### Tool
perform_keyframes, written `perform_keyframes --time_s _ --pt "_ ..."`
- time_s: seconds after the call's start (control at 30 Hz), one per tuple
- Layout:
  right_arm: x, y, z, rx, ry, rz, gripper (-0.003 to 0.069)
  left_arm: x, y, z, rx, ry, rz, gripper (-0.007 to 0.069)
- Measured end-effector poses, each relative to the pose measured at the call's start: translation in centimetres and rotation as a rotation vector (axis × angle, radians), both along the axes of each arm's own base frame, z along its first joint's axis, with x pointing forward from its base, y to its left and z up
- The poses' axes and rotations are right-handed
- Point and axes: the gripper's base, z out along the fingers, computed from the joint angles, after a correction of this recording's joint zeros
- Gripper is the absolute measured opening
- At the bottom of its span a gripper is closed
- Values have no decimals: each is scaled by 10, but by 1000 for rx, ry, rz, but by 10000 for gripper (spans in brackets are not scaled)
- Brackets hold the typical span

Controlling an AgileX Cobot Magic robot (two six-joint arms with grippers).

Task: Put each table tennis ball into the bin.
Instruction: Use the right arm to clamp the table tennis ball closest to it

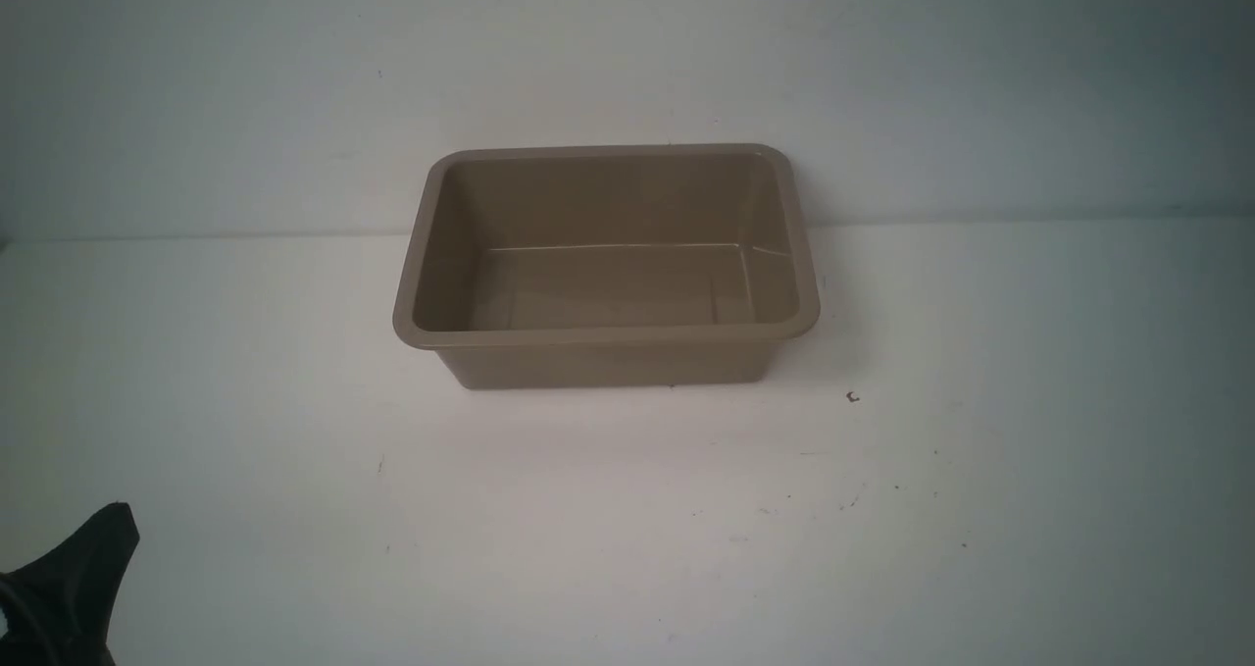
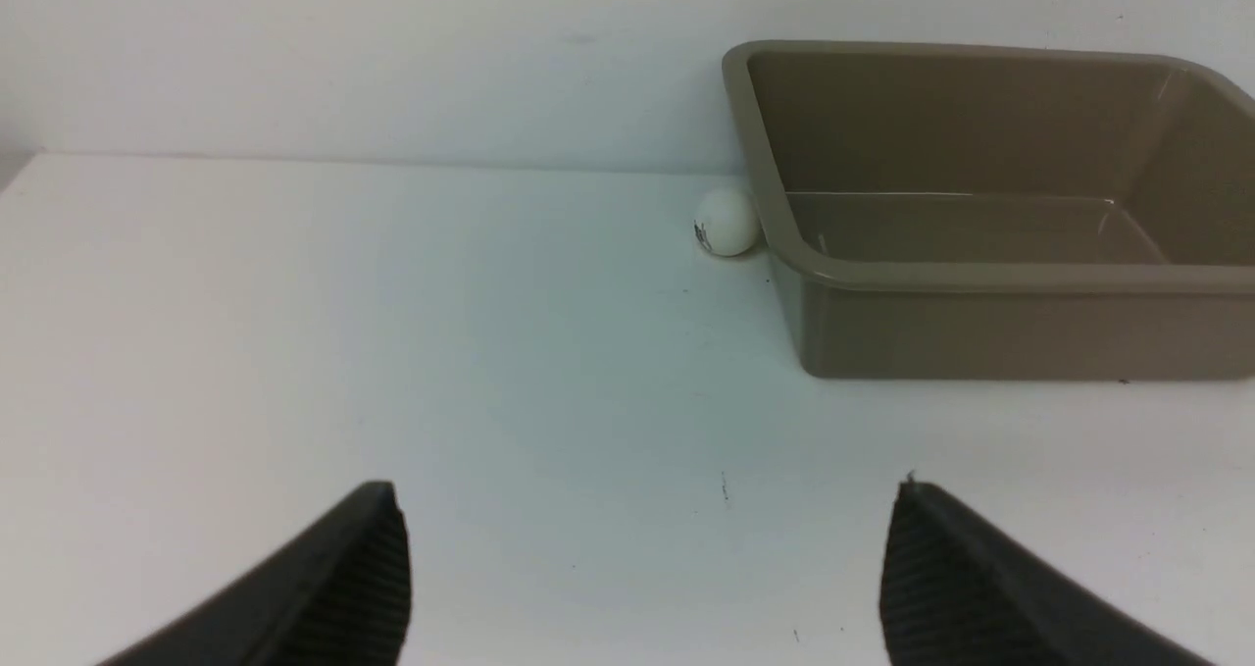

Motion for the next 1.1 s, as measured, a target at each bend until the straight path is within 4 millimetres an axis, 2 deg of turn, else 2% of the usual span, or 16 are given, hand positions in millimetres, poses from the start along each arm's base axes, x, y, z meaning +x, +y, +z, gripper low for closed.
perform_keyframes --time_s 0.23,0.33,0.5,0.6,0.63,0.73,0.77,0.83,1.0,1.1 --pt "0 -12 -26 -204 186 -57 409 0 0 1 -3 -9 1 583" --pt "11 -18 -47 -297 258 -77 409 1 0 4 -5 -40 5 583" --pt "44 -18 -95 -309 325 -75 409 2 1 7 -5 -75 10 583" --pt "63 -15 -131 -310 367 -27 409 2 1 7 10 -83 7 583" --pt "64 -15 -134 -311 369 -23 409 2 1 7 10 -83 7 583" --pt "80 -11 -172 -345 370 64 409 2 1 7 20 -84 5 583" --pt "81 -11 -172 -352 365 69 409 2 1 7 21 -85 5 583" --pt "88 -6 -198 -381 360 142 409 2 1 7 26 -85 3 583" --pt "95 3 -224 -405 306 264 409 2 1 7 27 -85 3 583" --pt "96 5 -227 -406 268 304 409 2 1 7 35 -86 1 583"
